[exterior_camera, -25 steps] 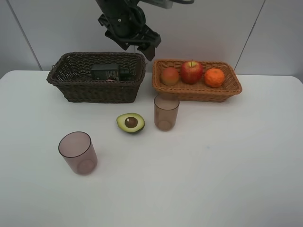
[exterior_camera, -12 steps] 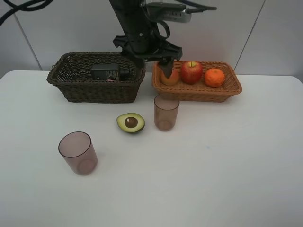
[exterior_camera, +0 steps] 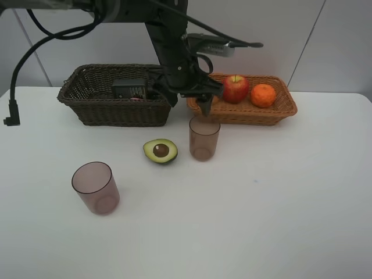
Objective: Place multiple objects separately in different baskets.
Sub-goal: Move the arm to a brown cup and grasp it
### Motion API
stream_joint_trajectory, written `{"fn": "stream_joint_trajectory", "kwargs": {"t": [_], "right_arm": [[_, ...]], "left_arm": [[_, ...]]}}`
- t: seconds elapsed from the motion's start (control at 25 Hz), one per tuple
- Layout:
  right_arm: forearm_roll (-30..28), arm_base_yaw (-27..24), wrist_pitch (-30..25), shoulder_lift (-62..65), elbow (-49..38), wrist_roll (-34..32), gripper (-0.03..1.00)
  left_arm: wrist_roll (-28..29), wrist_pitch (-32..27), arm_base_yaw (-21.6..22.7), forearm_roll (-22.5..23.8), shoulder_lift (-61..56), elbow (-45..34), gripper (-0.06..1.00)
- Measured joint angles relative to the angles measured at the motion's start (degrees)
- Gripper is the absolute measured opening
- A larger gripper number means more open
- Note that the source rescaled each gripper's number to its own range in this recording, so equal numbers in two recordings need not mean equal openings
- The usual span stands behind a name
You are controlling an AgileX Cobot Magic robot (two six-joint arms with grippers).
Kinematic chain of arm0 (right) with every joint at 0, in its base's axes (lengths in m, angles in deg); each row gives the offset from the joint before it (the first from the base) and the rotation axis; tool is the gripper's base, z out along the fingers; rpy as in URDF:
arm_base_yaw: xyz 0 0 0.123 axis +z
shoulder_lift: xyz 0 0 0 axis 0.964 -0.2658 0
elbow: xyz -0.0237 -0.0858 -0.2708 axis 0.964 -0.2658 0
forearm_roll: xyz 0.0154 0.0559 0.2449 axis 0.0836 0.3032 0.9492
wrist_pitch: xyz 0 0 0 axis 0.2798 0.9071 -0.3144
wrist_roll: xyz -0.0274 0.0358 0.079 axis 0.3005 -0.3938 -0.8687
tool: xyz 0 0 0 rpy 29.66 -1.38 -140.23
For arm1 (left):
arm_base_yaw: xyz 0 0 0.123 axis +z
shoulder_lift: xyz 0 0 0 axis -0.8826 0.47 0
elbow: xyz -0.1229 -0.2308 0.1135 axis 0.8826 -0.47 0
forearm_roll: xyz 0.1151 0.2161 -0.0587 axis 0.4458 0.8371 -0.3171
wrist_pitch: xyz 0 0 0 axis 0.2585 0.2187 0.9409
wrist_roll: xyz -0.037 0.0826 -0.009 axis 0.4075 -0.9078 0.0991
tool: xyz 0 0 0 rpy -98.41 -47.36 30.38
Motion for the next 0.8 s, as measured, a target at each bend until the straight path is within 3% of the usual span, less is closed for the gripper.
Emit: {"fn": "stream_joint_trajectory", "kwargs": {"t": [0.8], "right_arm": [[0.0,0.0,0.0,0.0,0.0,0.0,1.00]], "left_arm": [[0.1,1.8,0.0,-1.5,6.0,0.4,1.00]]}}
